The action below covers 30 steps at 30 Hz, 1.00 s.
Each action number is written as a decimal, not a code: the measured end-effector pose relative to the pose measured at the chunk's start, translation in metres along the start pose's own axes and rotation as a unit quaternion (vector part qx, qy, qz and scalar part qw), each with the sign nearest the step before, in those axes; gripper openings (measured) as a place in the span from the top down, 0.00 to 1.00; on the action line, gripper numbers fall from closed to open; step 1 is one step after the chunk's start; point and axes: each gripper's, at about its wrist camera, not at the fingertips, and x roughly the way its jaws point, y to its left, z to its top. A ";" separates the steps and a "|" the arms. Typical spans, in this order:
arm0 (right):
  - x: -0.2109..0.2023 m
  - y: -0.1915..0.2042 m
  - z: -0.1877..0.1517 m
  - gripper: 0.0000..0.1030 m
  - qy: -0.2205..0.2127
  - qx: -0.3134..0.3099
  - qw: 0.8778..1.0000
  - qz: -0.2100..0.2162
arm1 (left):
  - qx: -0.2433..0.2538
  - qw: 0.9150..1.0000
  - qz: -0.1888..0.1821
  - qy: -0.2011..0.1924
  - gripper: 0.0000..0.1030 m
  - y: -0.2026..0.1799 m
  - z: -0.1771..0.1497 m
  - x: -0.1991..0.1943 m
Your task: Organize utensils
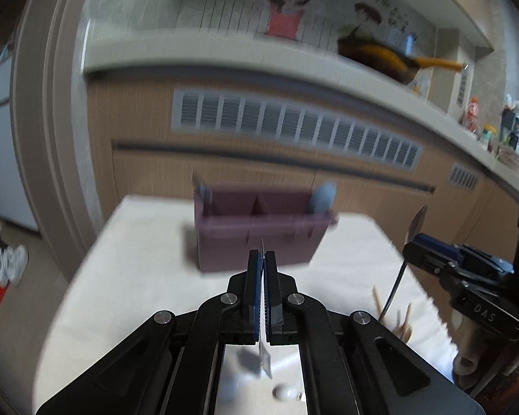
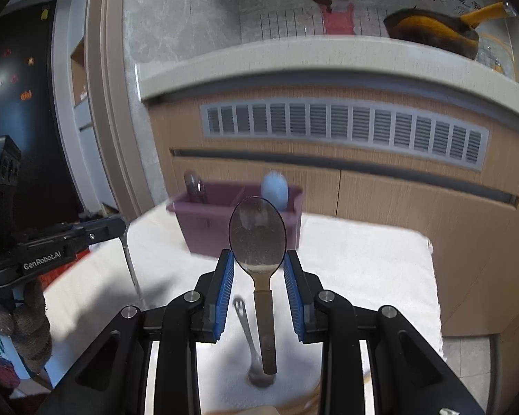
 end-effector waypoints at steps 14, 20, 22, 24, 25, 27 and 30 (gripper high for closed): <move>0.020 0.006 0.172 0.73 -0.124 -0.022 0.992 0.013 | 0.067 0.987 -0.005 -0.149 0.99 -0.002 0.151 -0.002; 0.090 0.005 0.164 0.73 -0.075 0.000 0.997 0.008 | 0.035 0.994 -0.013 -0.104 0.99 0.031 0.148 0.046; 0.093 0.006 0.158 0.73 -0.075 -0.003 0.997 0.011 | 0.028 0.996 -0.026 -0.084 0.99 0.040 0.137 0.052; 0.086 0.007 0.156 0.73 -0.082 -0.008 0.997 0.009 | 0.027 0.997 -0.040 -0.061 0.99 0.044 0.125 0.054; 0.078 0.008 0.155 0.73 -0.088 -0.014 0.996 0.013 | 0.026 0.998 -0.047 -0.046 0.99 0.046 0.117 0.056; 0.063 0.010 0.153 0.73 -0.101 -0.023 0.995 0.008 | 0.026 0.998 -0.060 -0.017 0.97 0.046 0.101 0.058; 0.036 0.012 0.148 0.73 -0.117 -0.033 0.993 0.009 | 0.030 0.996 -0.073 0.030 0.97 0.042 0.073 0.067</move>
